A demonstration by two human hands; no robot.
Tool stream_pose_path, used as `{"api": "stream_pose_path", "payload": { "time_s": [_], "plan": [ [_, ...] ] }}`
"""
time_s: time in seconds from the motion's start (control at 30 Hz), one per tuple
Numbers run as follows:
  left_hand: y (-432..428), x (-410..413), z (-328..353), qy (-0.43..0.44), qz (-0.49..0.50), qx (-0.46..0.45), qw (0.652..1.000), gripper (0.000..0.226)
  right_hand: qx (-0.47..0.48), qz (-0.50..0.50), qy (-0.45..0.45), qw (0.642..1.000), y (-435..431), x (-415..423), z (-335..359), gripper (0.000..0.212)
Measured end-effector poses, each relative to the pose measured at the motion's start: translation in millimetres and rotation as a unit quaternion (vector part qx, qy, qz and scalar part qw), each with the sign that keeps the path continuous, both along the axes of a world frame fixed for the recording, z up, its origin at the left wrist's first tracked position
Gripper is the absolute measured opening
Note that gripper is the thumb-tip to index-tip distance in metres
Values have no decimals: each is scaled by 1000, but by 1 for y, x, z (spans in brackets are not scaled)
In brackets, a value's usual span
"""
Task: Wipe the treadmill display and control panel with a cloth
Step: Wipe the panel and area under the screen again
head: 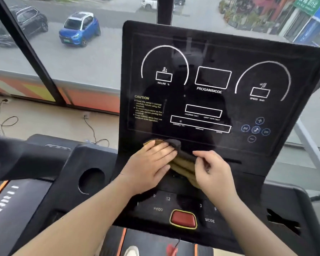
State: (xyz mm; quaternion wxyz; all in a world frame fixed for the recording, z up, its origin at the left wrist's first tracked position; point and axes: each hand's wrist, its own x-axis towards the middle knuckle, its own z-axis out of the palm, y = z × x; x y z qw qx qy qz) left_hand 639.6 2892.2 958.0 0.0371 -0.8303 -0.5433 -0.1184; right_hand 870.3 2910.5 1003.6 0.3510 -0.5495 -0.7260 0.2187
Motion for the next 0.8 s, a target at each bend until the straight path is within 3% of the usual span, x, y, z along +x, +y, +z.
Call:
{"api": "stream_pose_path", "payload": {
  "time_s": [0.1, 0.2, 0.33, 0.6, 0.8],
  "plan": [
    [-18, -56, -6, 40, 92, -19, 995, 56, -14, -14, 26, 999, -10, -14, -10, 23],
    [-12, -58, 3, 29, 119, -24, 992, 62, -12, -32, 34, 999, -17, -12, -15, 23],
    [38, -4, 41, 4, 87, 18, 996, 64, -6, -74, 36, 997, -16, 7, -9, 25],
    [82, 117, 53, 127, -132, 49, 982, 64, -29, -217, 67, 974, -4, 100, 5, 37],
    [145, 199, 115, 82, -51, 132, 986, 65, -72, -231, 120, 963, 3, 161, -2, 40]
  ]
}}
